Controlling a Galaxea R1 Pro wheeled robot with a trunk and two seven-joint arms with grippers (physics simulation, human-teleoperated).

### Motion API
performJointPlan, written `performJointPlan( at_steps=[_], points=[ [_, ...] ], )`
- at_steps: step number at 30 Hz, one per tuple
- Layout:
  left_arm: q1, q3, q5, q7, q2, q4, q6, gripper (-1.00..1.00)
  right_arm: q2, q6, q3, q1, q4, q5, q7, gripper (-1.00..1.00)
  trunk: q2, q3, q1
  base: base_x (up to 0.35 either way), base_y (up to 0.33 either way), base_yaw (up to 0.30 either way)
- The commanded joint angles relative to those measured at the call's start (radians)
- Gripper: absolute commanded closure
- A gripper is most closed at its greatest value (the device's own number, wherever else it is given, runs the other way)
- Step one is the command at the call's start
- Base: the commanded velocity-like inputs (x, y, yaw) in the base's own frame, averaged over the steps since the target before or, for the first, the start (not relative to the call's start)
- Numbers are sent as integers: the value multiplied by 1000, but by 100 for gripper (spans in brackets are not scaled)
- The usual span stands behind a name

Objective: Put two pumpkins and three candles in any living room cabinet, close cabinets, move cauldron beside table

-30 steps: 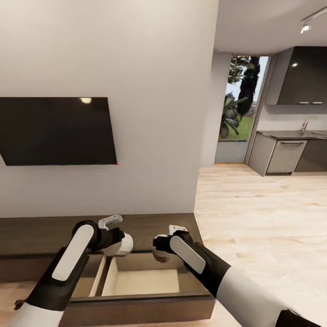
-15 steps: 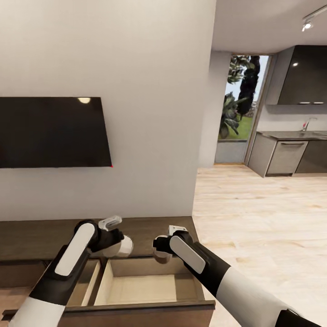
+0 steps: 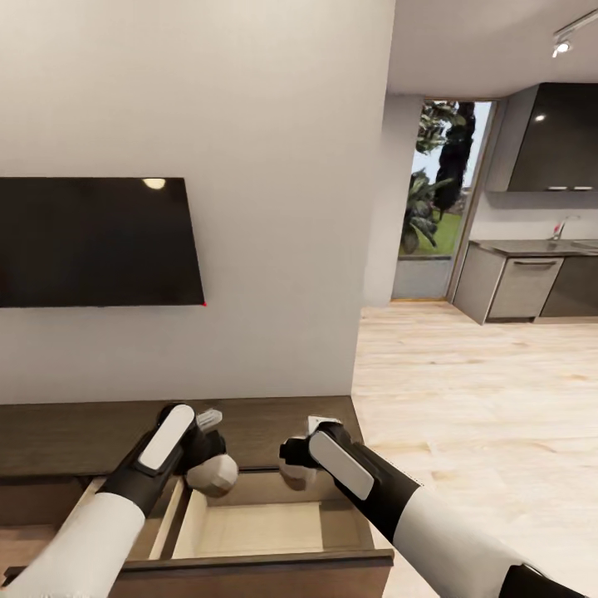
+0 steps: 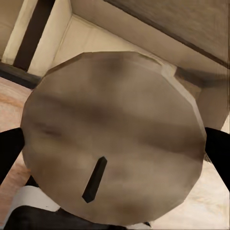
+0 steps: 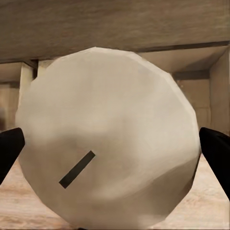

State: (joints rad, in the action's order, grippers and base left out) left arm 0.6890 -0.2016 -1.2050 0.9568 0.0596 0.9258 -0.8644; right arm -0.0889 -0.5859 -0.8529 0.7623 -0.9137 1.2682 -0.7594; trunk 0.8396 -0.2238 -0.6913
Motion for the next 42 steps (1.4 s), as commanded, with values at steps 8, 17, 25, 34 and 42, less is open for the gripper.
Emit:
performJointPlan(
  at_steps=[8, 17, 25, 34, 42],
  points=[
    [3, -7, 196, -239, -6, -64, 51, 100, -47, -25, -3, 46, 133, 10, 3, 100, 1, -1, 0, 0, 0, 0],
    [3, -7, 209, -251, -19, -67, 52, 100, -49, -18, -3, 51, 150, 10, 8, 100, 8, -5, -4, 0, 0, 0],
    [3, -6, 208, -250, -15, -68, 51, 100, -51, -11, -3, 51, 148, 4, 13, 100, 64, -30, -35, 0, 0, 0],
    [3, -2, 206, -237, -6, -68, 48, 100, -51, 31, -4, 51, 151, -8, 26, 100, 127, -58, -69, 0, 0, 0],
    [3, -3, 210, -238, -4, -70, 41, 100, -51, 35, -6, 51, 150, -9, 28, 100, 155, -70, -85, 0, 0, 0]
  ],
)
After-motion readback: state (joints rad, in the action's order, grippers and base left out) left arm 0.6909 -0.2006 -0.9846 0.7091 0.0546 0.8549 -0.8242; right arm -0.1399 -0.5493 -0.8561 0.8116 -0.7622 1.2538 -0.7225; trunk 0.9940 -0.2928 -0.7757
